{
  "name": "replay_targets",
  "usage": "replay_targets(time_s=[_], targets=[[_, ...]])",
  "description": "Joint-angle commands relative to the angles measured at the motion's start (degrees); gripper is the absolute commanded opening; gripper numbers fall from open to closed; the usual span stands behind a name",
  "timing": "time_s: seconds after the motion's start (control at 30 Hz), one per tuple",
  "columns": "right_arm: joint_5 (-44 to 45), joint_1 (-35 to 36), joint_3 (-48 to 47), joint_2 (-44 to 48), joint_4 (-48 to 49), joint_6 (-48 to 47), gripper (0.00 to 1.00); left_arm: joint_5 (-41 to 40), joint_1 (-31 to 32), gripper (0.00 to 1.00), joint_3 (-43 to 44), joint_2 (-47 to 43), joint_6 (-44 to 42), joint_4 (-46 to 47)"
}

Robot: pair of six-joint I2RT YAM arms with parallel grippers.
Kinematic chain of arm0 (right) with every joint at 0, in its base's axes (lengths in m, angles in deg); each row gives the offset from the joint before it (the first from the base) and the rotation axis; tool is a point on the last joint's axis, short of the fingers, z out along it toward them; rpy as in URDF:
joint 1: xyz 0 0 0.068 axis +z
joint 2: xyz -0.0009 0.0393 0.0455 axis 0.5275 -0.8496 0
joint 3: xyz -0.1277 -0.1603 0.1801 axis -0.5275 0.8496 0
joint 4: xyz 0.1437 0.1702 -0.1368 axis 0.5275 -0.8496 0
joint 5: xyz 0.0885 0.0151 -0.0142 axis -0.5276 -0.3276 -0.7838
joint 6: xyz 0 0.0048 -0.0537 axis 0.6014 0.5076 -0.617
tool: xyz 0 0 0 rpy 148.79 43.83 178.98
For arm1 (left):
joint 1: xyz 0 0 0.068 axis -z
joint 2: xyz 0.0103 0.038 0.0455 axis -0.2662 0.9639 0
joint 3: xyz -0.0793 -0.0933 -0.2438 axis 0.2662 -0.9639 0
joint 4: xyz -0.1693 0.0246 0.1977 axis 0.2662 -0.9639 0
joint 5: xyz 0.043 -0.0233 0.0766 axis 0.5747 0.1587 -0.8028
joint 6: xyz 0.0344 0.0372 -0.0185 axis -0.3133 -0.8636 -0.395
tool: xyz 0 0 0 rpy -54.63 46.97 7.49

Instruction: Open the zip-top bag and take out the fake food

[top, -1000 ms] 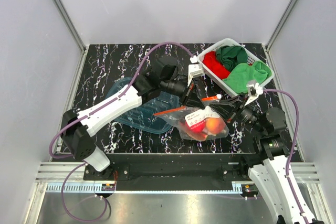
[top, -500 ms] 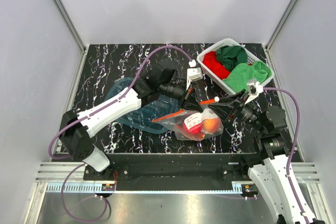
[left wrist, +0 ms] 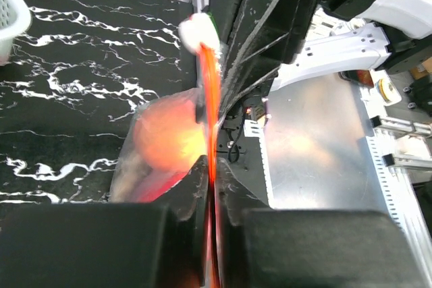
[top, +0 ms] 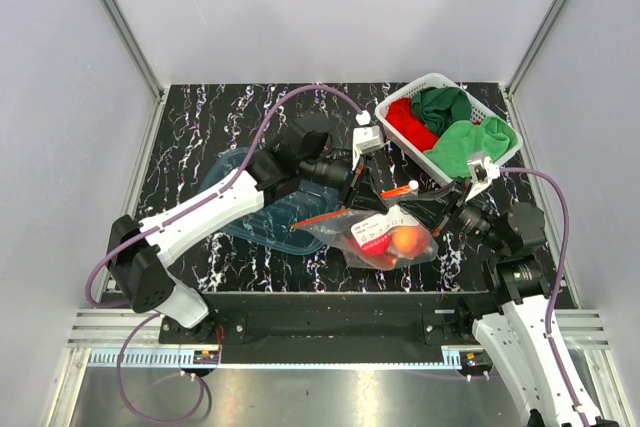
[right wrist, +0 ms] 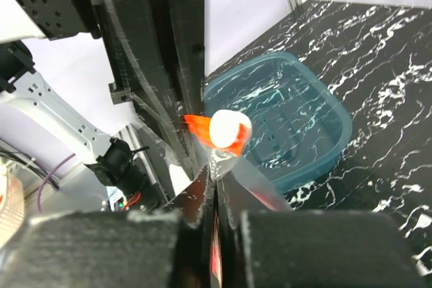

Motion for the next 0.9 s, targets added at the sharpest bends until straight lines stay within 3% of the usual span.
replay_targets(time_s=[0.0, 0.07, 0.1, 0.23, 0.5, 0.87], targets=[[-1.38, 0.31, -0.99, 0.48, 2.11, 0.61, 0.0, -3.97, 0.51, 0.35, -0.16, -4.05, 1.94, 3.76], [-1.55, 0.31, -0.99, 0.3, 1.84, -0.01, 0.0, -7.65, 1.38, 0.67, 0.97, -4.49, 3.26, 4.55], [-1.64, 0.31, -1.08, 0.22, 1.84, 0.25, 0.0, -8.97, 1.74, 0.7, 1.76, -4.32, 3.61, 4.56], [-2.87, 0.31, -1.43, -0.58, 1.84, -0.1, 0.0, -11.8, 2.71, 0.69, 5.54, -2.3, 6.86, 5.34], [-3.05, 0.31, -1.26, -1.01, 1.84, -0.19, 0.0, -13.38, 2.8, 0.57, 7.65, 2.53, 16.0, 9.3], [-3.66, 0.31, -1.43, -1.19, 1.93, -0.36, 0.0, -10.04, 1.83, 0.48, 10.91, 7.11, 24.09, 8.86]])
